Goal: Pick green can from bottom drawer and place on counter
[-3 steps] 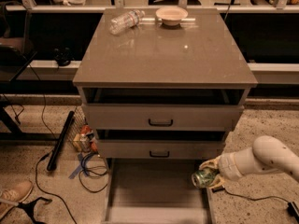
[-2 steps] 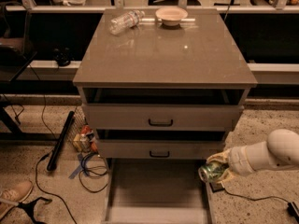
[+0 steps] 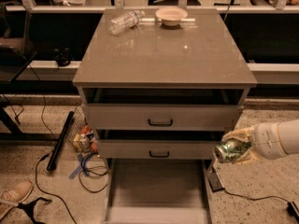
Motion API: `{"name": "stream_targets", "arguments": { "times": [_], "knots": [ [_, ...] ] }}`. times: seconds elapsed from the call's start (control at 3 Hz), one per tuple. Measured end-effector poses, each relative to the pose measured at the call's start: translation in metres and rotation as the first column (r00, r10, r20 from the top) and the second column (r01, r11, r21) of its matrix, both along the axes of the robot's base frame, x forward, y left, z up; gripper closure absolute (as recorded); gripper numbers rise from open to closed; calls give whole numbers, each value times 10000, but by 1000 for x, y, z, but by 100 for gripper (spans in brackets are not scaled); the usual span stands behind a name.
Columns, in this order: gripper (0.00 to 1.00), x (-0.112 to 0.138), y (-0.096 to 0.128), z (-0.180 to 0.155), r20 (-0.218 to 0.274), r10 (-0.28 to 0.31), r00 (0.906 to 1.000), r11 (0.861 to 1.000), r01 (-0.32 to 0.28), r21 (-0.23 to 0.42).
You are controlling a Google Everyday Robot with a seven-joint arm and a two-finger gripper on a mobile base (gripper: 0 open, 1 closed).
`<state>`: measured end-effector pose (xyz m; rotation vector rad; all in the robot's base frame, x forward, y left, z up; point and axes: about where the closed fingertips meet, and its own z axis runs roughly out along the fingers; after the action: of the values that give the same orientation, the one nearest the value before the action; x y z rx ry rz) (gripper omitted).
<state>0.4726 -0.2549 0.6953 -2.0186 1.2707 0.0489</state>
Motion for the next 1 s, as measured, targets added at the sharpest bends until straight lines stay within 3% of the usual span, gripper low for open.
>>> {"name": "stream_targets", "arguments": {
  "times": [0.33,0.67,1.0],
  "knots": [
    [100,0,0,0,0,1,10000,10000,-1,0],
    [100,8,-18,21,170,-148,9997,9985,138,537],
    [100,20,-51,69,369,-566,9977,9907,515,1259]
  ]
}}
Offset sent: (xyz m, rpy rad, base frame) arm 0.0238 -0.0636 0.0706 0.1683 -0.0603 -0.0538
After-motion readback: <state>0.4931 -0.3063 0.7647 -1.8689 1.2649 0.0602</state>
